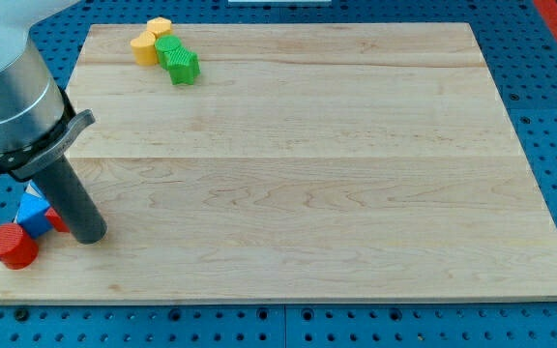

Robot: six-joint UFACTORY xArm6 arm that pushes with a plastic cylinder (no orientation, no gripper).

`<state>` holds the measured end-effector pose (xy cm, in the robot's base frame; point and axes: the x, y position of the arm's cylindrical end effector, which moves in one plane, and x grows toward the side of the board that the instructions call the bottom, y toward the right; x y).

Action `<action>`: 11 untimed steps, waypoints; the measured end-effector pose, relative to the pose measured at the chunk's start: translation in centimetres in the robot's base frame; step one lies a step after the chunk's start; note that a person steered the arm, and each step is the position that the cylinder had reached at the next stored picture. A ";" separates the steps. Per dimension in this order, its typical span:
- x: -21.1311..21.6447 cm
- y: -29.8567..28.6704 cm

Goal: Place the red star towards the bottom of the yellow heart

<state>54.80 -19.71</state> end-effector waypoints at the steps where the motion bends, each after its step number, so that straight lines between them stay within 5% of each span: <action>1: 1.8 1.5; 4: 3.0 -2.8; 7: -0.6 -2.8; 11: -13.8 -2.8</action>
<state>41.05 -22.56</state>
